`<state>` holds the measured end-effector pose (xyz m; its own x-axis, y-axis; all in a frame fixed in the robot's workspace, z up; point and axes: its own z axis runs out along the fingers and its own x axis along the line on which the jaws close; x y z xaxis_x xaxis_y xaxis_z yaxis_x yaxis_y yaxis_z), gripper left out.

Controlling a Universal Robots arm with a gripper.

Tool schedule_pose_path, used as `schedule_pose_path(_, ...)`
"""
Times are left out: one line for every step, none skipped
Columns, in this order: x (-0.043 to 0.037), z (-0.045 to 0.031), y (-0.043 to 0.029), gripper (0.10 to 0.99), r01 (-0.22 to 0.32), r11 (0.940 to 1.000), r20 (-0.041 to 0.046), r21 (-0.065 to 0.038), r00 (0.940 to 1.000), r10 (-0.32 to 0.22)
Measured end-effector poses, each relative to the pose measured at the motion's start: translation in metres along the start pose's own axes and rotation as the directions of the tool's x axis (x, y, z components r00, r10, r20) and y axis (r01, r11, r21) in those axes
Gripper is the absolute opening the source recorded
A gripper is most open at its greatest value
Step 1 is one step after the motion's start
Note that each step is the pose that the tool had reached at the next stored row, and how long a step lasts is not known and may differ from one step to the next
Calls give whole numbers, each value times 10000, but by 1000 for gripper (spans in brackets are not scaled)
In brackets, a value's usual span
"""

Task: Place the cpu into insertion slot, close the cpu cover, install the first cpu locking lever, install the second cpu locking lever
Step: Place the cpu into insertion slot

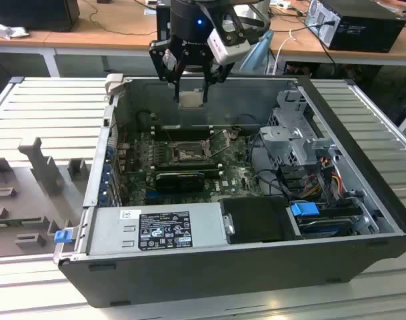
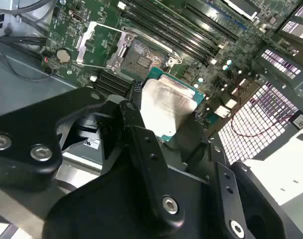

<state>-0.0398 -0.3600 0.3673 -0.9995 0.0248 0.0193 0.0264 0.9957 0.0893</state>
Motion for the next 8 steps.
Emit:
schedule_pose_path(0, 0, 0, 525, -55, 10000, 5, -1, 10000, 55)
schedule_pose_path(0, 0, 0, 525, -152, 9999, 14, -3, 9999, 152)
schedule_pose_path(0, 0, 0, 525, -491, 9988, 44, -11, 9988, 491)
schedule_pose_path(0, 0, 0, 525, -559, 9984, 50, -11, 9984, 559)
schedule_pose_path(0, 0, 0, 525, -633, 9980, 57, -14, 9980, 634)
schedule_pose_path(0, 0, 0, 525, -692, 9976, 62, -15, 9976, 692)
schedule_pose_path(0, 0, 0, 525, -737, 9973, 66, -17, 9973, 737)
schedule_pose_path(0, 0, 0, 525, -771, 9970, 69, -17, 9970, 771)
